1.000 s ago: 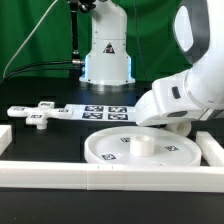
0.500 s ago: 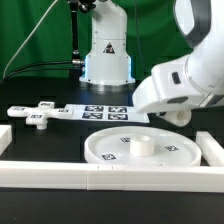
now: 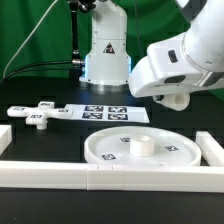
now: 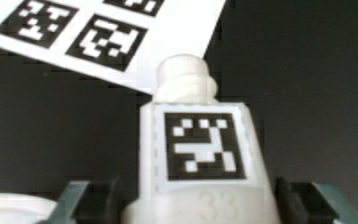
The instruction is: Assemble round table
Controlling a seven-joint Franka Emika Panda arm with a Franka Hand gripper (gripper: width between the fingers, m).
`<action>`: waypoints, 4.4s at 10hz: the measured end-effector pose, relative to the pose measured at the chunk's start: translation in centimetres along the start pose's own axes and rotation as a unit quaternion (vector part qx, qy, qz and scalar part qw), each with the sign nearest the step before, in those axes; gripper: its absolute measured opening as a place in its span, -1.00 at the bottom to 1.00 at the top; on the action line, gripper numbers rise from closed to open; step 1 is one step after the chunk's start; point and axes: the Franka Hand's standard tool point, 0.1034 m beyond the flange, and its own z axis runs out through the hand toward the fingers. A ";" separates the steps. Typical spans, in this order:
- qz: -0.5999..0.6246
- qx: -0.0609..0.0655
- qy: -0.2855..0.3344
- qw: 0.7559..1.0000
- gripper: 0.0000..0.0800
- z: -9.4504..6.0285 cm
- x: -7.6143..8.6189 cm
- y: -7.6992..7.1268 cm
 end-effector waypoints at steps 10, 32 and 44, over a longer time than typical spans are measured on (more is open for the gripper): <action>0.015 -0.022 0.316 0.948 0.02 -5.7 1.9 2.9; -0.016 -0.093 0.620 0.779 0.02 -6.2 4.0 7.9; -0.022 -0.097 0.609 0.787 0.23 -4.6 4.8 8.9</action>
Offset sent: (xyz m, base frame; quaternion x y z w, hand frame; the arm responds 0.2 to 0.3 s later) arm 0.0209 -0.0111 0.0315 0.0149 0.1357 0.0182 0.9905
